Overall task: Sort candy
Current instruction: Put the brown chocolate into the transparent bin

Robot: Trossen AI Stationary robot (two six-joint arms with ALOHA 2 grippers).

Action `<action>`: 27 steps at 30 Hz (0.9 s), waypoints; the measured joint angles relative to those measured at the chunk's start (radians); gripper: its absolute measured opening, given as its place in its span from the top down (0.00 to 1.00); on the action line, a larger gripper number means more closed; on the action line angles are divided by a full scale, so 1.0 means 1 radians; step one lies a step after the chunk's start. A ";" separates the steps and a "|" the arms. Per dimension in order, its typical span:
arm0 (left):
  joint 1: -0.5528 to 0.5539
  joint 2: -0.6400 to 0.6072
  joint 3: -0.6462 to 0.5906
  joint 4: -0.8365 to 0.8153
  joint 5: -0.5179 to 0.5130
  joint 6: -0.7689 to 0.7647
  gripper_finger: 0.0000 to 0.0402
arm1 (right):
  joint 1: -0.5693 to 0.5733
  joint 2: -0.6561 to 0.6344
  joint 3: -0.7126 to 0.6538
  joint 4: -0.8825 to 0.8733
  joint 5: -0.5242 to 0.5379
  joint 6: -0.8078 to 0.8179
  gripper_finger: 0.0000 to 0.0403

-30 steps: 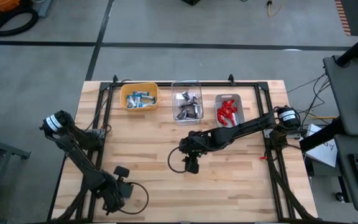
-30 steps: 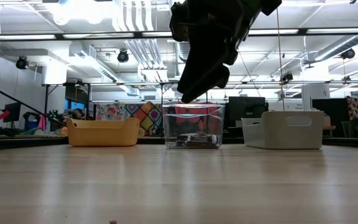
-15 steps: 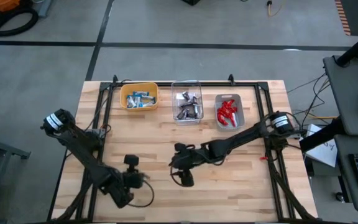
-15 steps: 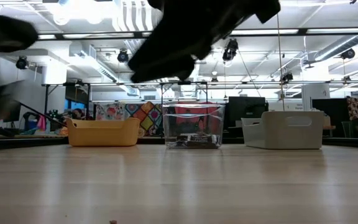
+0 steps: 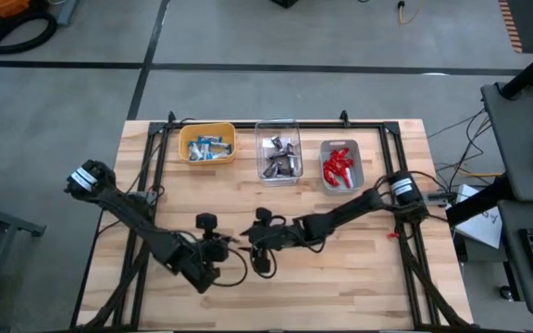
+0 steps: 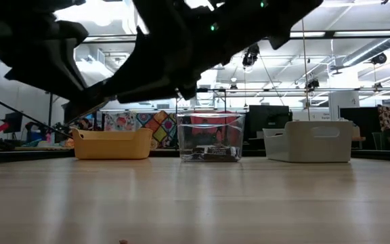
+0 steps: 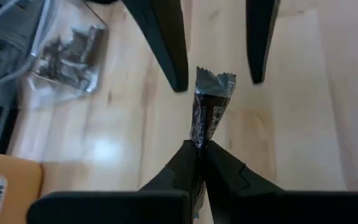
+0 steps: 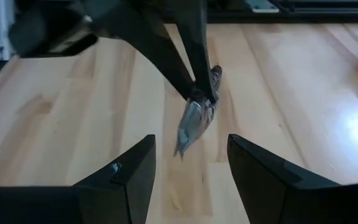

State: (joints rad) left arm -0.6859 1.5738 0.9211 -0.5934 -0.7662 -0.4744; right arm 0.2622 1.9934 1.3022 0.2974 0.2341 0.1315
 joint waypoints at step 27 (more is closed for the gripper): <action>0.025 -0.002 0.000 0.055 -0.010 0.071 0.84 | -0.023 -0.003 0.000 -0.004 -0.006 -0.016 0.95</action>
State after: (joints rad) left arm -0.6609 1.5719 0.9211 -0.5381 -0.7764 -0.4030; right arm 0.2393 1.9903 1.3025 0.2930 0.2280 0.1155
